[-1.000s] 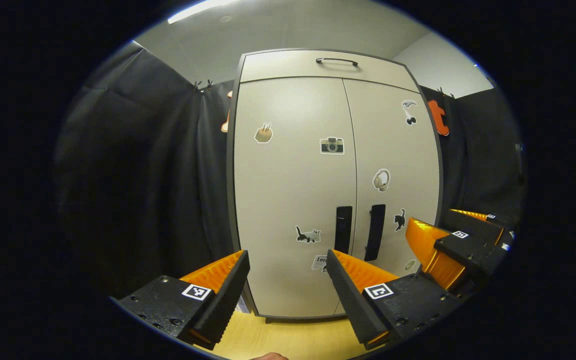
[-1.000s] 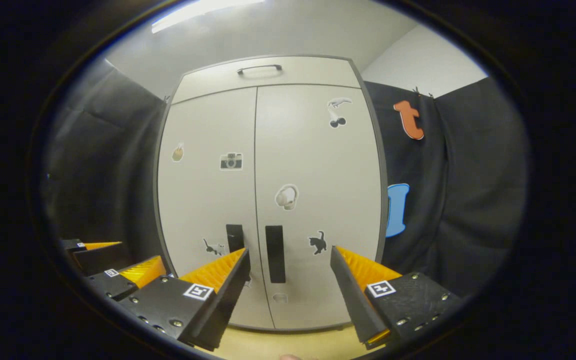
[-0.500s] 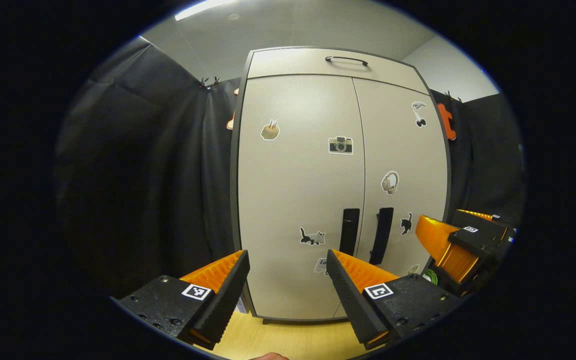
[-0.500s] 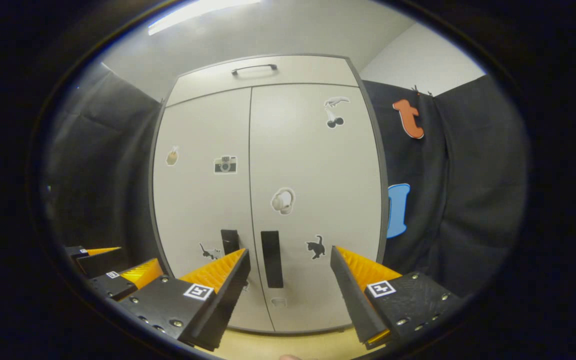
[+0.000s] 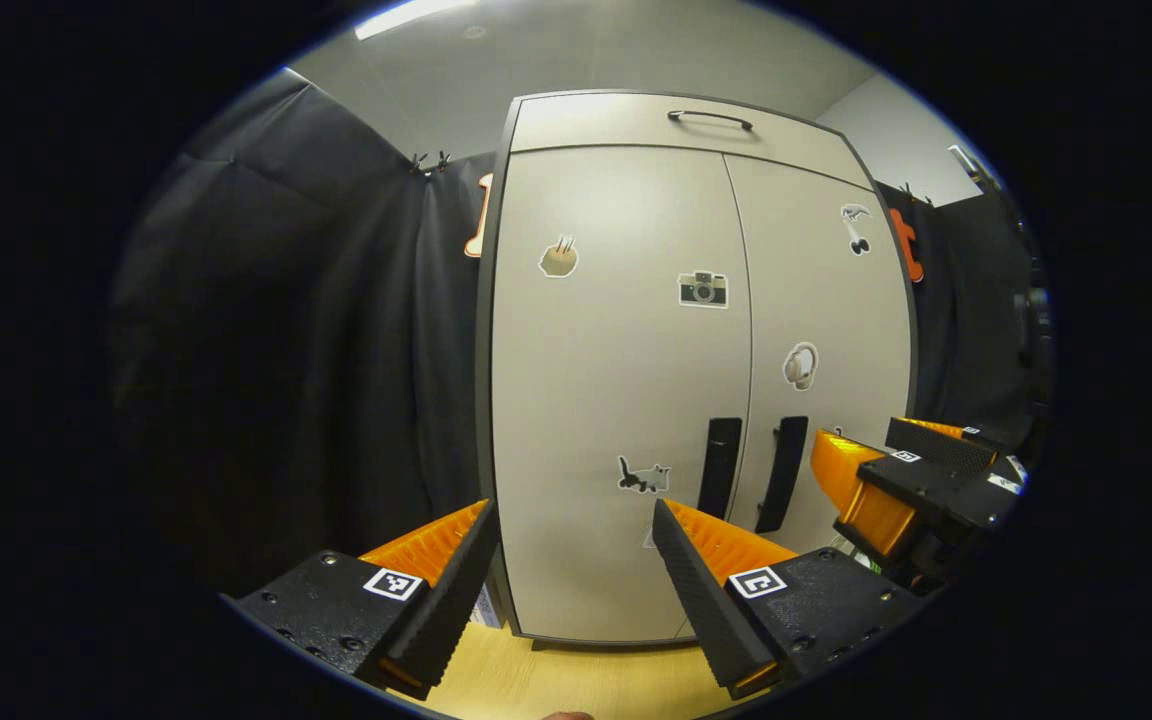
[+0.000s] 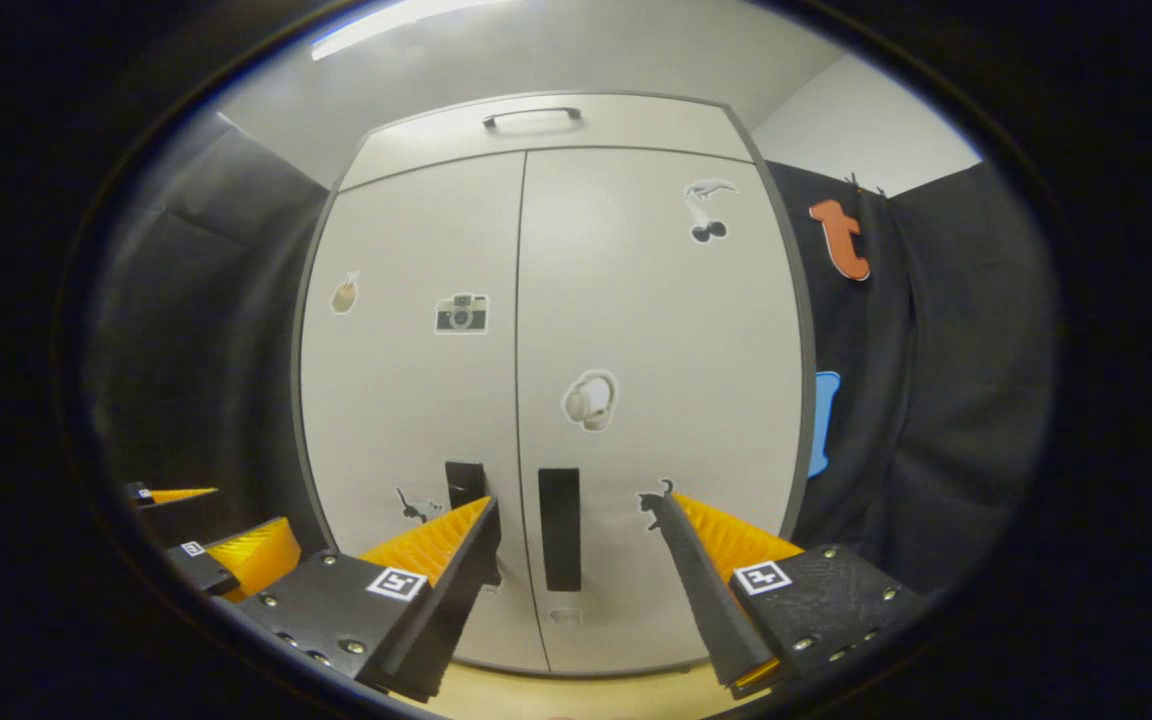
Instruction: Open the right door of the double-door shoe cabinet with the right hand, and open the left door with the left hand.
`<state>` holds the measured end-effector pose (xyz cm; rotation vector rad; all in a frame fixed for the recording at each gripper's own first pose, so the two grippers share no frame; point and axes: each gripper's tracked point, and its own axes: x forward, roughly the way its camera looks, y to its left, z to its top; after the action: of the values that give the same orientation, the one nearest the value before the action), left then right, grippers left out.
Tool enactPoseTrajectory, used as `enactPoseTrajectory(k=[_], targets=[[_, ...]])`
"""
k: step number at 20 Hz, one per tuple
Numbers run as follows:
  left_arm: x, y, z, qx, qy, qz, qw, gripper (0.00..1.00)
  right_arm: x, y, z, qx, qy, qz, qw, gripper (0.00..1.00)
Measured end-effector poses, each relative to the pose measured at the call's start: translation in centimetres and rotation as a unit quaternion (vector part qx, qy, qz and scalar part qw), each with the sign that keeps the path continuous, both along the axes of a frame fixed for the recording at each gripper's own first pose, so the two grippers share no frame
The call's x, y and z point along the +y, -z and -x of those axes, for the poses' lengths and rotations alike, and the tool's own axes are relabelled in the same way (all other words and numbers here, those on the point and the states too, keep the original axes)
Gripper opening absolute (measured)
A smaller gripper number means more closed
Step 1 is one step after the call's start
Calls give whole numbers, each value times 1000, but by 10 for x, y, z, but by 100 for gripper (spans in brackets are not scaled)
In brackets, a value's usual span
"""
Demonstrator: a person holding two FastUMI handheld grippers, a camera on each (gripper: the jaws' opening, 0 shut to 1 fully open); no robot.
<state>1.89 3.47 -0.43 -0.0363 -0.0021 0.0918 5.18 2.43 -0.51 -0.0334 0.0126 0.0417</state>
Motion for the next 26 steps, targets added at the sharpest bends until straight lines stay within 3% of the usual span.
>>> enactPoseTrajectory(k=[6,8,9,11,12,17,18,19,22,24,25,26], targets=[[19,4,-2,6,-22,3,1000,96,-4,11,-34,0,20,23,1000,93],[24,5,-2,8,-28,4,1000,96,-4,20,-46,11,23,27,999,82],[26,6,-2,9,-30,4,999,96,-3,27,-55,19,20,28,999,82],[30,9,-1,14,-36,4,999,95,0,34,-62,24,21,35,999,63],[33,10,-1,16,-39,5,999,95,3,37,-63,27,16,39,999,59],[42,17,8,27,-56,8,998,95,16,43,-67,25,12,62,998,57],[44,18,10,29,-58,9,998,96,12,44,-78,17,15,53,998,33],[47,19,12,30,-62,9,998,94,14,43,-72,16,16,53,998,37],[56,22,19,32,-71,13,997,94,14,47,-74,25,18,45,999,36],[61,23,24,32,-77,16,996,95,15,46,-74,34,16,30,999,26],[63,24,26,33,-80,17,996,95,15,46,-76,37,11,28,999,34],[65,25,29,34,-82,18,996,96,15,47,-74,34,5,29,999,30]])
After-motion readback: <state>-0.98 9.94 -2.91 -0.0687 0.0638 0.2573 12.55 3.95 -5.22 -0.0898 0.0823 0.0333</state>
